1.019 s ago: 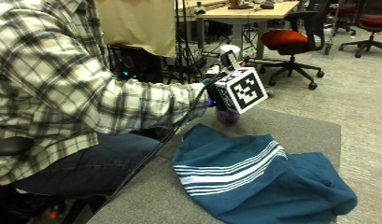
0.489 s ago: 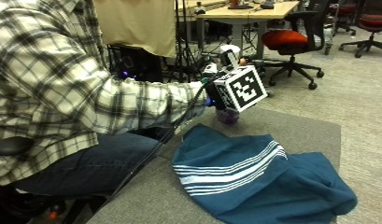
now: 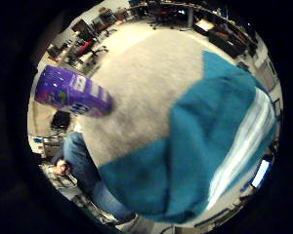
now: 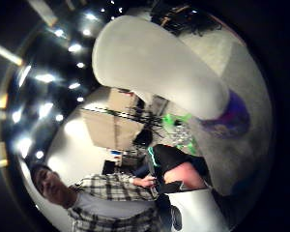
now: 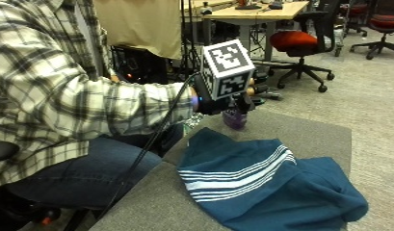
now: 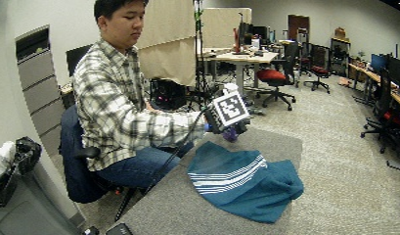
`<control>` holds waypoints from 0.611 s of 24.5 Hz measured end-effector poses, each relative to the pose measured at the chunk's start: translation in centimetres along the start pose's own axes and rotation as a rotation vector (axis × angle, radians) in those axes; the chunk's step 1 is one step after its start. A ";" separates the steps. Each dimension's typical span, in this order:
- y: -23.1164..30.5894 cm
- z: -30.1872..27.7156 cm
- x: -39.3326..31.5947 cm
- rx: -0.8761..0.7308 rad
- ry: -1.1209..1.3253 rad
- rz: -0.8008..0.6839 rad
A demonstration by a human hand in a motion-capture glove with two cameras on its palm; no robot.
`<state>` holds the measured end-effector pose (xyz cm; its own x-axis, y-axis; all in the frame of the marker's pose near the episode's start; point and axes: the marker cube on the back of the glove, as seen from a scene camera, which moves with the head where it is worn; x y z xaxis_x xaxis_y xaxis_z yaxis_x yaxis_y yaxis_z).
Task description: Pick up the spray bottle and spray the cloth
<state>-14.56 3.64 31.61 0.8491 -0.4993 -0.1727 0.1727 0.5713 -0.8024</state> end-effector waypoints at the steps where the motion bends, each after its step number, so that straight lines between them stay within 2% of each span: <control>1: 1.0 -0.8 0.4 -0.026 0.093 0.047; 4: 4.8 -3.7 1.3 -0.102 0.318 0.208; 8: 12.3 -7.9 1.7 -0.125 0.441 0.352; 15: 29.4 -9.7 -1.1 0.071 0.519 0.552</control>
<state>-15.21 14.68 2.68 0.4807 -0.3608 -0.7992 -0.1623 0.8591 -0.4854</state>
